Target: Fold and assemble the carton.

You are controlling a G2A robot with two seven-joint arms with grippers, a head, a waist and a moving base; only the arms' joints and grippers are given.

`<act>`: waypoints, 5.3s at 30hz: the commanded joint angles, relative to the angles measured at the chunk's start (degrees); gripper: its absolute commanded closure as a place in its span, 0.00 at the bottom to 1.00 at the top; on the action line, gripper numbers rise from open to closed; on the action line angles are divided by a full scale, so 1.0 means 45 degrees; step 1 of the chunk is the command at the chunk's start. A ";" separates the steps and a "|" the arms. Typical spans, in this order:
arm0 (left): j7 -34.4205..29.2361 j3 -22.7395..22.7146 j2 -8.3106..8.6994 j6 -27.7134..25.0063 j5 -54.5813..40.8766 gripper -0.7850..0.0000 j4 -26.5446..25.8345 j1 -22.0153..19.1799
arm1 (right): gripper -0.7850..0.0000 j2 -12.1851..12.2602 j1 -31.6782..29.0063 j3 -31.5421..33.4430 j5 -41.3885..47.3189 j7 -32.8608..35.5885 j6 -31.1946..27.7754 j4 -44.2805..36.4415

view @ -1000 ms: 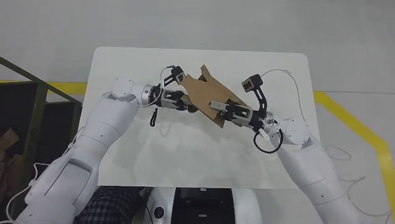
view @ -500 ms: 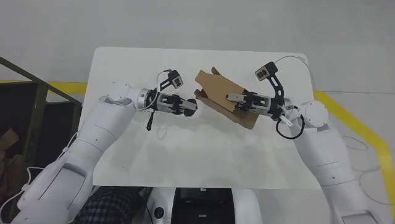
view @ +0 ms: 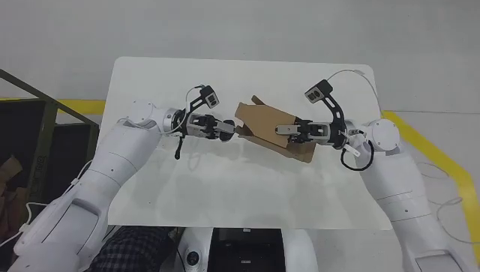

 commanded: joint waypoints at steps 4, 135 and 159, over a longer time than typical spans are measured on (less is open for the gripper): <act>0.0000 0.0316 -0.0032 0.0000 -0.0125 1.00 0.0034 -0.0146 | 1.00 -0.0055 0.0016 -0.0330 -0.0081 -0.0157 -0.0064 -0.0024; 0.5098 -0.1859 0.1174 -0.5102 0.4275 1.00 -0.2944 0.1036 | 1.00 -0.0350 0.0696 -0.0831 0.2109 -0.0979 0.2452 0.1087; 0.6114 -0.1848 0.1746 -0.6118 0.6010 0.00 -0.3458 0.1161 | 1.00 -0.0145 0.0686 -0.0245 0.1753 -0.0637 0.3140 0.0841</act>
